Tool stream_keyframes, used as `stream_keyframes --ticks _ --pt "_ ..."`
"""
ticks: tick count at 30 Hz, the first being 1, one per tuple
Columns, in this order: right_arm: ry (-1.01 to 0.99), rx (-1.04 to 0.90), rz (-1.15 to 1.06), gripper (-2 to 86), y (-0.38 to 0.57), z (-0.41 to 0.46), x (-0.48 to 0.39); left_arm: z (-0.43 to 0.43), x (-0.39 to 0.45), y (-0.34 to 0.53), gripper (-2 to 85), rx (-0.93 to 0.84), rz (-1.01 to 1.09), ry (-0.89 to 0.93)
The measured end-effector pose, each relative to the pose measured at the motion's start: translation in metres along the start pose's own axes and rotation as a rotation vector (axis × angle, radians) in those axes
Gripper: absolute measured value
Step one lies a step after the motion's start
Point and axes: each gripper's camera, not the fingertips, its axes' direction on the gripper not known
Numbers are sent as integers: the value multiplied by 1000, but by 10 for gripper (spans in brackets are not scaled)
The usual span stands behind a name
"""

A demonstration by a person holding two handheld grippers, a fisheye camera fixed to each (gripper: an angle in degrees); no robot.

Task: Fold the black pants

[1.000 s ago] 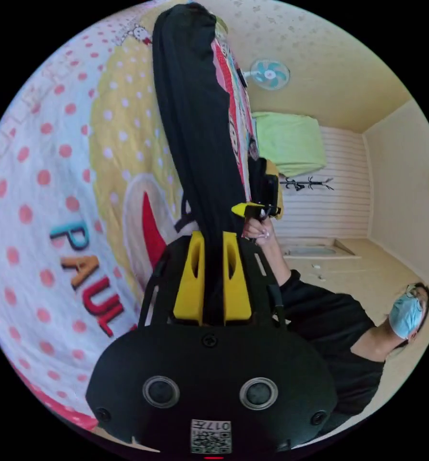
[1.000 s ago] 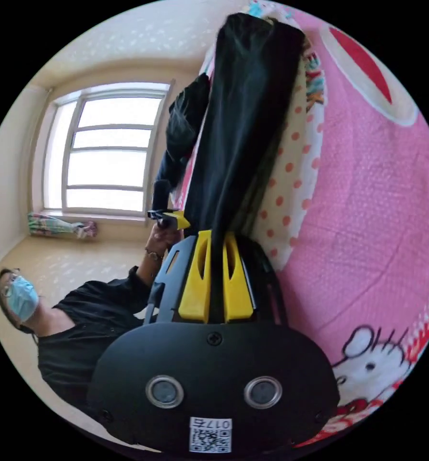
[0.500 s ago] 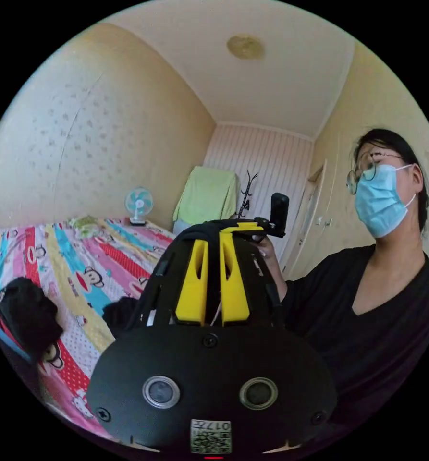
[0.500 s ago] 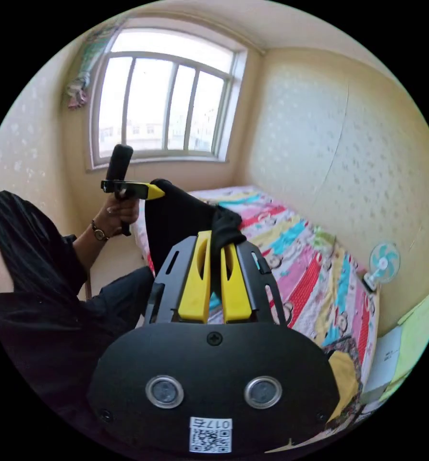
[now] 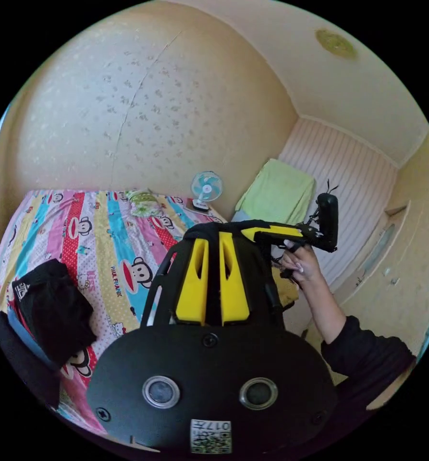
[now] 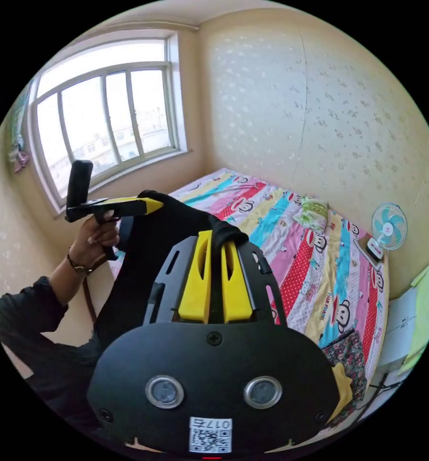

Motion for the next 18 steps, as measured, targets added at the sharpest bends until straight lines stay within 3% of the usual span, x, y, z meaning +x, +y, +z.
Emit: stream_keyframes --ticks 5,10,14,16,18 --pt "-40 117 78 6 62 53 25 54 -40 63 40 22 35 -63" --pt "-95 0 150 20 261 102 -16 98 -56 218 46 -143 -50 36" --pt "-180 -238 332 66 387 128 -28 123 -61 350 107 -433 -227 55" --pt "-247 -131 491 100 430 100 -7 118 -67 378 133 -460 -308 92" --pt "-285 -48 612 134 433 82 27 97 -85 371 136 -364 -395 142"
